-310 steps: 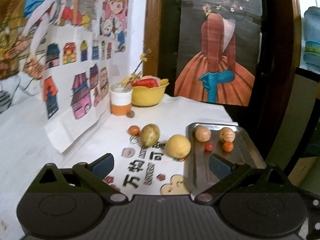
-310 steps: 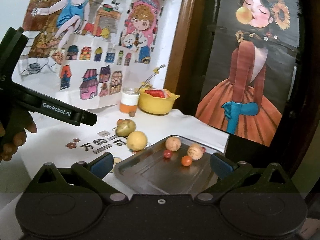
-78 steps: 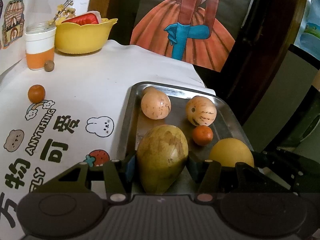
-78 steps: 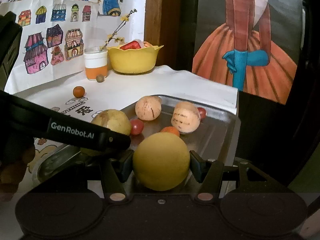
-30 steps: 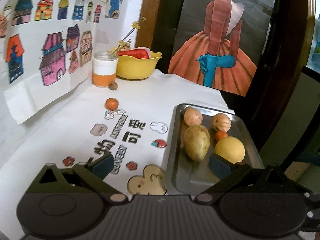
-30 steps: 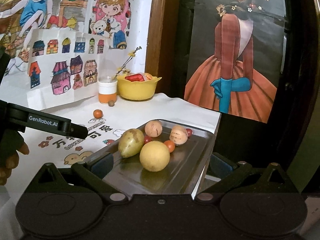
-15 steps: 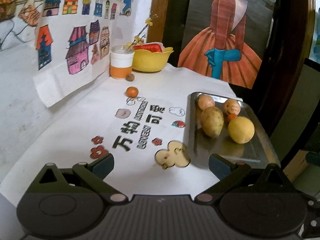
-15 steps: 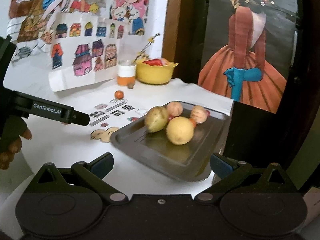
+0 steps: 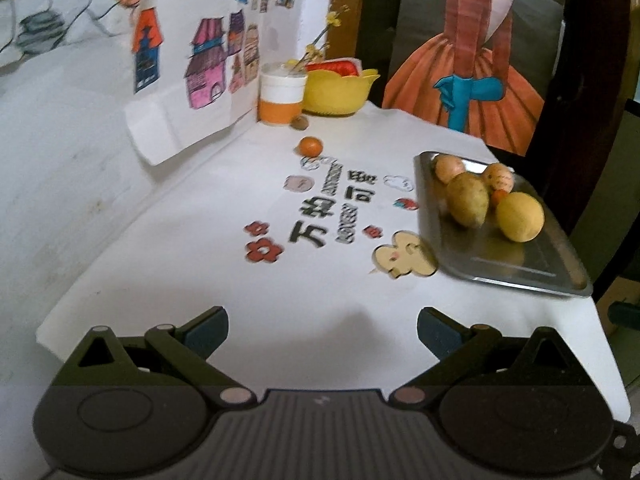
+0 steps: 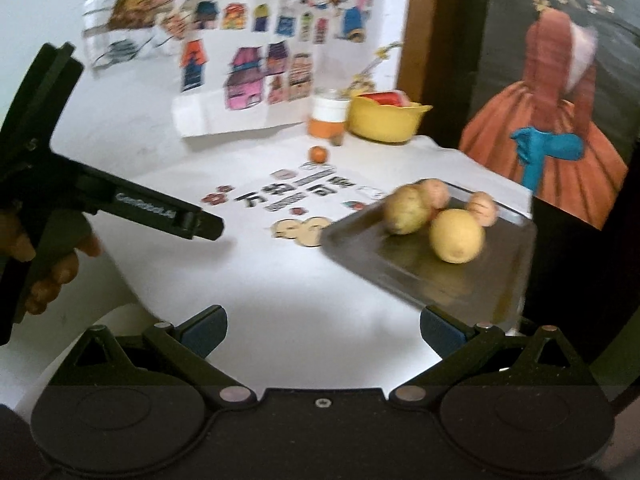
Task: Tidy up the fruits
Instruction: 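Withdraw both tools from the tray toward the remaining loose fruits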
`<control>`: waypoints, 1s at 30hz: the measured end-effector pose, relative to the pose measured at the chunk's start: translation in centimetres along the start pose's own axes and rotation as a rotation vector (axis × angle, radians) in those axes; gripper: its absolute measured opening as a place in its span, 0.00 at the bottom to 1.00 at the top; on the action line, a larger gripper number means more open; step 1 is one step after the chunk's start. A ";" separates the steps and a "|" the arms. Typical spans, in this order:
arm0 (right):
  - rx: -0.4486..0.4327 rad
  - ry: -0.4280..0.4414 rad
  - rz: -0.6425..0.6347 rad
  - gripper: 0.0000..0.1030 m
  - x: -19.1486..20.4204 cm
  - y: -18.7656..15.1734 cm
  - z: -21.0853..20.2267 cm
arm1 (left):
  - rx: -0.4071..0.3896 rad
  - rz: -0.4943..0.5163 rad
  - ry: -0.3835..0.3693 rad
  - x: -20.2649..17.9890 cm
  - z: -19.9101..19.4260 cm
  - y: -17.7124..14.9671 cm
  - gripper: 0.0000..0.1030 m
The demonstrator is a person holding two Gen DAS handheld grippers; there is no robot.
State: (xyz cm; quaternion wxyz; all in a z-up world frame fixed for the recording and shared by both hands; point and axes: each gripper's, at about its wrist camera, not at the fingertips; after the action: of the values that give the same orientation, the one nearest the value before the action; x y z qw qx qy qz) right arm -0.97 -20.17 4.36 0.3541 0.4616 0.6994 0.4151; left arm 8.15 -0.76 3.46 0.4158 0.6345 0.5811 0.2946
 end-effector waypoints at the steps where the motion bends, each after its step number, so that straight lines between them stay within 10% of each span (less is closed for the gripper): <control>1: 0.002 0.008 -0.006 0.99 0.3 0.0 0.2 | 0.002 -0.005 0.003 0.4 -0.1 -0.1 1.00; 30: -0.197 0.017 0.012 0.99 -1.6 13.3 3.8 | -0.132 -0.104 0.069 7.4 1.6 4.8 1.00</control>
State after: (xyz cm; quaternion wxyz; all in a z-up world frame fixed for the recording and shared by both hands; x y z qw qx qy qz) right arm 7.56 -17.64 15.12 0.3893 0.4254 0.6554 0.4877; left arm 12.99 6.27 6.08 0.4513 0.5643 0.6066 0.3317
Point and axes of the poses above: each gripper's, at about its wrist camera, not at the fingertips, and z roughly the way its jaws point, x to its left, y to its top, and after that the axes turned 13 degrees about -x, right-handed
